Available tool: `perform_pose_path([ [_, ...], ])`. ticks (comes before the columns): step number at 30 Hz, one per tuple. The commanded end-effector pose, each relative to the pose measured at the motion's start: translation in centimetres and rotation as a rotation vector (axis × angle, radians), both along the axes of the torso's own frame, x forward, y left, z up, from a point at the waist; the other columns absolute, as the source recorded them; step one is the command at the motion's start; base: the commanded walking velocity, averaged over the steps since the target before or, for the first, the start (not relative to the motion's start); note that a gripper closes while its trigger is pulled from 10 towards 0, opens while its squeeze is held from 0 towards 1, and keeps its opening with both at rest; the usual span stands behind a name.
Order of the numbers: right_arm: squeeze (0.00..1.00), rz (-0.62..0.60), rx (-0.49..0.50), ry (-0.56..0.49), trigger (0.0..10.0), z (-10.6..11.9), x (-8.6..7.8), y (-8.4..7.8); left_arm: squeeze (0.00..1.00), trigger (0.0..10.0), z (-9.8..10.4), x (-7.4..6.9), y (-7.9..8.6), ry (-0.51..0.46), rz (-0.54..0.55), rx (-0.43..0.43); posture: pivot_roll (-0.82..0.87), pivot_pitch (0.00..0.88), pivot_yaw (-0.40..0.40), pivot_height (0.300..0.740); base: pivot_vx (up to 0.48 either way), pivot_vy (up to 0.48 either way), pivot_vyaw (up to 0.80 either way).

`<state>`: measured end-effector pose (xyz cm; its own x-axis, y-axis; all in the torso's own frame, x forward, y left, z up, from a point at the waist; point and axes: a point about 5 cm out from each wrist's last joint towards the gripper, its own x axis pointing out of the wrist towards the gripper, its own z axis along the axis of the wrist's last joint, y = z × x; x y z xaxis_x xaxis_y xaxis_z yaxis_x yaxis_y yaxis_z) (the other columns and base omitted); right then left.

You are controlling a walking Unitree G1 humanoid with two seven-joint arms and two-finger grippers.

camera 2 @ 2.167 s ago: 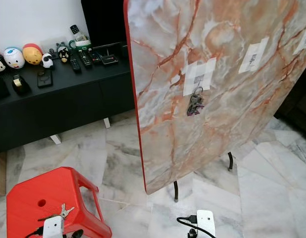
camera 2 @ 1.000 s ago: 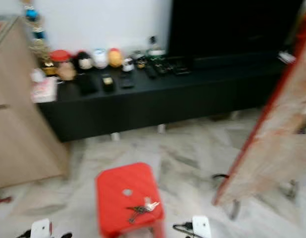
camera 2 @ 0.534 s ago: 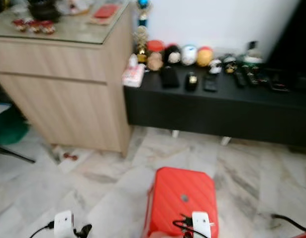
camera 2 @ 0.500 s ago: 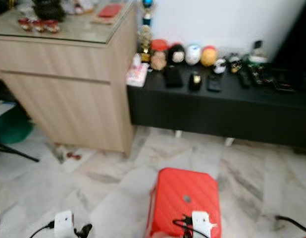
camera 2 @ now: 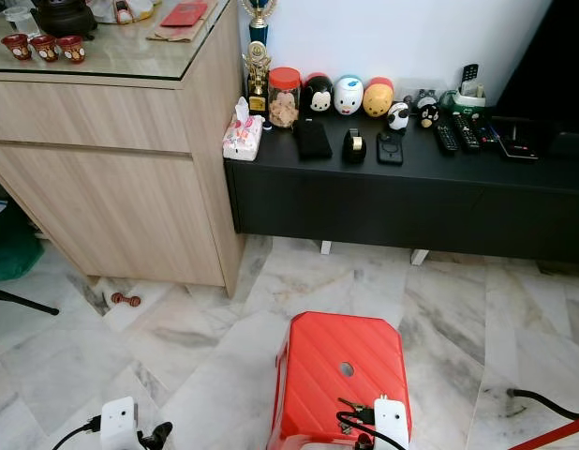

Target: Hang keys on a hook

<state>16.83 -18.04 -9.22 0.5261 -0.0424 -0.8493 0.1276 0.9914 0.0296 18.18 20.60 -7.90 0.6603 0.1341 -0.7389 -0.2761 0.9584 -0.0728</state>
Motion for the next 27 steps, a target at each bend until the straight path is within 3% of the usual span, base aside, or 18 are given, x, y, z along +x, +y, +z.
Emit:
perform_pose_path([
  [1,0.00,-0.017,0.000,0.010,10.0,-0.11,-0.30,-0.23,0.00,10.0,-0.45,-0.84,-0.04,0.034,0.000,-0.006,0.13,0.099,-0.044,0.740,0.000,0.000,0.00],
  [27,0.00,-0.016,0.000,0.010,10.0,-0.11,-0.29,-0.24,0.00,10.0,-0.45,-0.87,0.01,0.034,-0.001,-0.005,0.13,0.102,-0.046,0.740,0.000,0.000,0.00],
])
